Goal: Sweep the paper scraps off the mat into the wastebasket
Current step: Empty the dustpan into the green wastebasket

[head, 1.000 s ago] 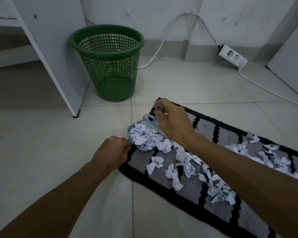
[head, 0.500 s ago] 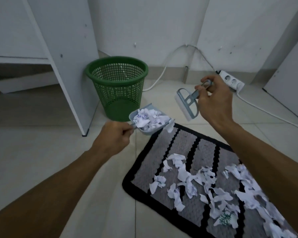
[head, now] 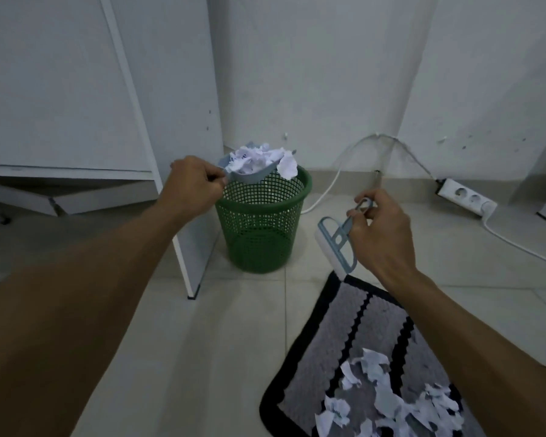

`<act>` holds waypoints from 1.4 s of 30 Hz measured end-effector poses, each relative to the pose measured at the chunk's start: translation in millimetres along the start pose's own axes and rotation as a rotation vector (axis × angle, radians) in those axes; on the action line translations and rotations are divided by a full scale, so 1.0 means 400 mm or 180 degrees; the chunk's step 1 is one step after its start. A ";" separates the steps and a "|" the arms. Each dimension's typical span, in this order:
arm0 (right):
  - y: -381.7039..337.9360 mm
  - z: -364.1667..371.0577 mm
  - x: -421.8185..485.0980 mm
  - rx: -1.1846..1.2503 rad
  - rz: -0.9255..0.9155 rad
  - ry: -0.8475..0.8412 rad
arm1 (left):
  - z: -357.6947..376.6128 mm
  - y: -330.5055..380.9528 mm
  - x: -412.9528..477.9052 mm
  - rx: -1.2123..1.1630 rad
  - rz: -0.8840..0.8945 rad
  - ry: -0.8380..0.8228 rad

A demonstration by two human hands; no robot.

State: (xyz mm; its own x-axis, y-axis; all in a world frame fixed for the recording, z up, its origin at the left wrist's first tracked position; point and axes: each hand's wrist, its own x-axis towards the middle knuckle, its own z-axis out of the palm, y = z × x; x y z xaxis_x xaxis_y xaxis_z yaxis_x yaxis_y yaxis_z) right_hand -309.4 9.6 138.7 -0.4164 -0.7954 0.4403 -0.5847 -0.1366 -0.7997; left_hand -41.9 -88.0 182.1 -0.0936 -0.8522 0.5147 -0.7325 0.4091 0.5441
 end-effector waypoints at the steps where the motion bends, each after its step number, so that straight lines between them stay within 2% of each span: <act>1: 0.003 0.015 -0.004 -0.0017 0.0014 -0.0010 | 0.003 -0.013 0.026 0.0229 0.0021 -0.0047; 7: 0.003 0.118 -0.019 -0.0118 0.0029 -0.0078 | 0.036 -0.009 0.091 0.2014 0.0486 -0.0770; 11: -0.004 0.179 -0.045 -0.0075 0.0003 -0.0262 | 0.055 0.034 0.097 0.3372 0.1469 -0.1329; 14: -0.006 0.210 -0.063 -0.0112 -0.0015 -0.0352 | 0.075 0.037 0.107 0.3867 0.1887 -0.1232; 17: -0.004 0.220 -0.071 -0.0150 -0.0057 -0.0394 | 0.071 0.033 0.107 0.3985 0.2086 -0.0953; 20: 0.004 0.210 -0.069 -0.0119 -0.0067 -0.0347 | 0.051 0.016 0.099 0.3692 0.2174 -0.0472; 25: 0.032 0.143 -0.062 -0.0022 -0.0079 -0.0182 | 0.045 -0.008 0.036 0.2339 0.1794 0.0595; 28: 0.063 0.071 -0.068 -0.0169 -0.0152 -0.0127 | 0.049 0.008 -0.044 0.1618 0.1795 0.0821; 32: 0.119 -0.053 -0.091 -0.0621 -0.0094 -0.0317 | 0.092 0.000 -0.206 0.0796 0.1810 0.0487; 37: 0.172 -0.195 -0.151 -0.1198 -0.0055 -0.0629 | 0.135 -0.046 -0.443 0.0472 0.1475 -0.0486; 39: 0.180 -0.234 -0.198 -0.1024 0.0125 -0.0831 | 0.139 -0.060 -0.530 0.0450 0.1314 -0.0935; 42: 0.151 -0.233 -0.284 0.0009 0.0632 -0.1640 | 0.137 -0.095 -0.592 0.0537 0.1002 -0.1209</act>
State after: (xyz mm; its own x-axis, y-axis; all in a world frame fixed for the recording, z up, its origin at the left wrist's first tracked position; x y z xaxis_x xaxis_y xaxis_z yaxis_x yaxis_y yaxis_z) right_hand -362.3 146.9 78.5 -0.1235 -0.9920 0.0249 -0.5276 0.0444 -0.8483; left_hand -28.8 80.5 3.2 -0.5421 -0.7674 0.3424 -0.7250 0.6331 0.2711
